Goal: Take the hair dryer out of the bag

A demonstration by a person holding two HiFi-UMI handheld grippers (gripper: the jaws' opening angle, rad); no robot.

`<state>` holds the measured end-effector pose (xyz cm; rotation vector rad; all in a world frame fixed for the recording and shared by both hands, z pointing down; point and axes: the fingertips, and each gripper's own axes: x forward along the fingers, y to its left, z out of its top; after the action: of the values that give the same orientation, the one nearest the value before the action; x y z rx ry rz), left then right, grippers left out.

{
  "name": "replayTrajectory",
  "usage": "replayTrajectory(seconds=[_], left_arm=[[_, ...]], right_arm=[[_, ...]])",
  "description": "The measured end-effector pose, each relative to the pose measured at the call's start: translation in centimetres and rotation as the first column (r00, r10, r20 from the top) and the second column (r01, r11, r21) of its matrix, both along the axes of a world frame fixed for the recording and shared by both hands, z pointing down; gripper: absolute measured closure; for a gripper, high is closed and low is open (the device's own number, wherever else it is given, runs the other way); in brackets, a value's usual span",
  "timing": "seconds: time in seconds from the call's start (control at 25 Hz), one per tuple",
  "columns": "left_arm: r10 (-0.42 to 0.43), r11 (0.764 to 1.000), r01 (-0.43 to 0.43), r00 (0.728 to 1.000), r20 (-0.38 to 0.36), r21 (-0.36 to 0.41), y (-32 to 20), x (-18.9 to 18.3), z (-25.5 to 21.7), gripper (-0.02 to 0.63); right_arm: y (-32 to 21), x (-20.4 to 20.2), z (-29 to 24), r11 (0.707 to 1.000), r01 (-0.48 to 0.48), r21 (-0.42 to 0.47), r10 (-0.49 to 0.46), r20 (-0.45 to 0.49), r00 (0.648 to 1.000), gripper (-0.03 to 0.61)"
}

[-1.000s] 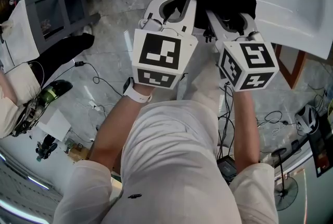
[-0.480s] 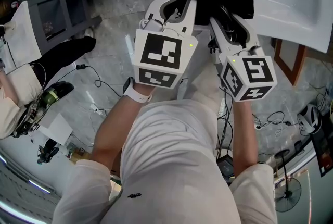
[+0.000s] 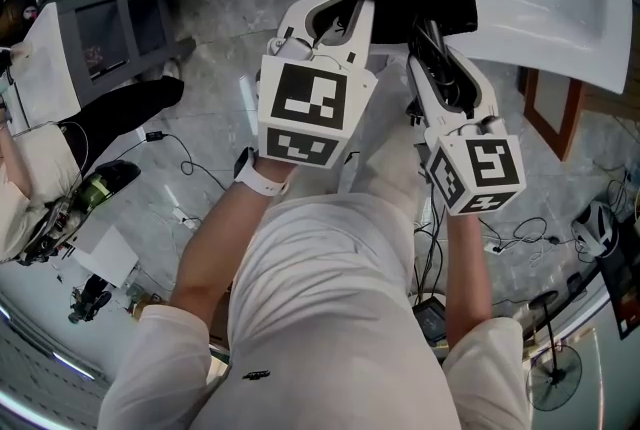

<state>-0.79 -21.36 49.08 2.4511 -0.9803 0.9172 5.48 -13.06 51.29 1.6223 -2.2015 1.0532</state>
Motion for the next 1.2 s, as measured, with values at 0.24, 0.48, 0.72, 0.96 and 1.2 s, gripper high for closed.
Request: replayTrajectory(seconds=[0.24,0.48,0.72,0.96,1.2], left_arm=[[0.024,1.000,-0.024,1.000,0.013,0.014,0.3,-0.1,-0.3,0.594],[0.044,0.999,-0.045,0.999,0.022,0.021,0.6,-0.1,-0.3,0.594],[0.061,0.998,-0.061,0.998,0.024,0.014,0.9,-0.3,-0.3,0.594],[0.081,0.997,-0.081,0.996,0.028,0.003,1.1,0.0,-0.1,0.594],[0.094,0.996,-0.094,0.995,0.030,-0.002,1.1,0.4,0.1,0.594]], right_arm=[[2.3,0.3,-0.4,1.000,0.000,-0.003,0.000,-0.004,1.000,0.407],[4.4,0.7,-0.8,1.000,0.014,-0.005,-0.014,0.019,1.000,0.408],[6.1,0.7,-1.8,0.999,0.038,-0.004,-0.038,0.043,0.998,0.409],[7.2,0.8,-2.8,0.999,0.051,-0.006,-0.050,0.078,0.996,0.410],[8.7,0.7,-3.8,0.997,0.073,-0.002,-0.072,0.102,0.992,0.410]])
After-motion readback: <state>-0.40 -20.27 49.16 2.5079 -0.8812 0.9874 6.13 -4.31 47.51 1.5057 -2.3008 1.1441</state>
